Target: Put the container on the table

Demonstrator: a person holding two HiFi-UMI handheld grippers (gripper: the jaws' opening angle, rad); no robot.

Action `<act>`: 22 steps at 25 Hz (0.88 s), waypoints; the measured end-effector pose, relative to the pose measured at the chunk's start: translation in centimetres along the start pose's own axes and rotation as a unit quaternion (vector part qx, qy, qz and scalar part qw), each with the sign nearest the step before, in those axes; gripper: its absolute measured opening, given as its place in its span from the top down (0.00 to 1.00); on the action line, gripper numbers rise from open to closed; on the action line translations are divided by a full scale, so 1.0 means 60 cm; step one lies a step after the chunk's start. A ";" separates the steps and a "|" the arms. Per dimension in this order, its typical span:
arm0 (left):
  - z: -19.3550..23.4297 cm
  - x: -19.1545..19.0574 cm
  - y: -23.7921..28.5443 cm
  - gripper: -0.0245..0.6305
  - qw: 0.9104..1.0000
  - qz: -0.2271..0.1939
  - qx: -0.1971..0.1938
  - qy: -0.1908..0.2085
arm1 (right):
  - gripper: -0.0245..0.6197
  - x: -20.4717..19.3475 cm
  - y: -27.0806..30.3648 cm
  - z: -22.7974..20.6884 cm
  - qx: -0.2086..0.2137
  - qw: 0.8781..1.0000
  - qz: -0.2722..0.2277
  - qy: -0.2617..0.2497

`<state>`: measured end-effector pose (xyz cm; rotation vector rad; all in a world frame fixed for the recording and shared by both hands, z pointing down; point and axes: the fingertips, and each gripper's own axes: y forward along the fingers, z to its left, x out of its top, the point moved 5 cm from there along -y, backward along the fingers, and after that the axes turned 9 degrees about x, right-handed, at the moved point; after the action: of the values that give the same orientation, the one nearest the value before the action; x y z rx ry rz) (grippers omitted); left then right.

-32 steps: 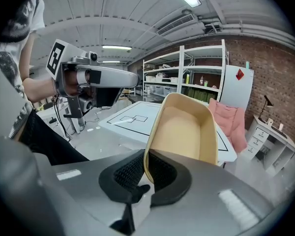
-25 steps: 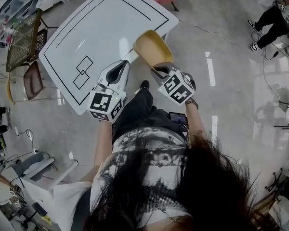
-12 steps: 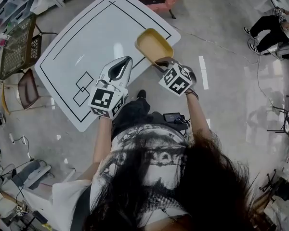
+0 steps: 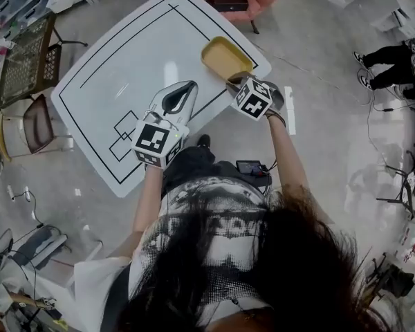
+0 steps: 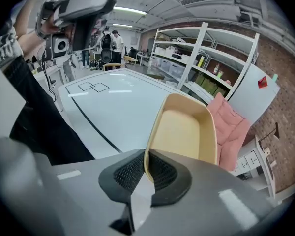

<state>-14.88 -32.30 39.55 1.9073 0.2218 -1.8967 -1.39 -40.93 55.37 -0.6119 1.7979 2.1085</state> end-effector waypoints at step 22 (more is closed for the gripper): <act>0.118 -0.026 0.001 0.96 0.999 0.018 0.036 -0.014 | 0.90 0.013 0.128 -0.142 0.014 0.997 0.071 0.003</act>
<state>-21.38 -34.96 41.37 1.9160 0.1104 -1.9317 -4.76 -50.65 60.46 -0.4985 1.9237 2.1680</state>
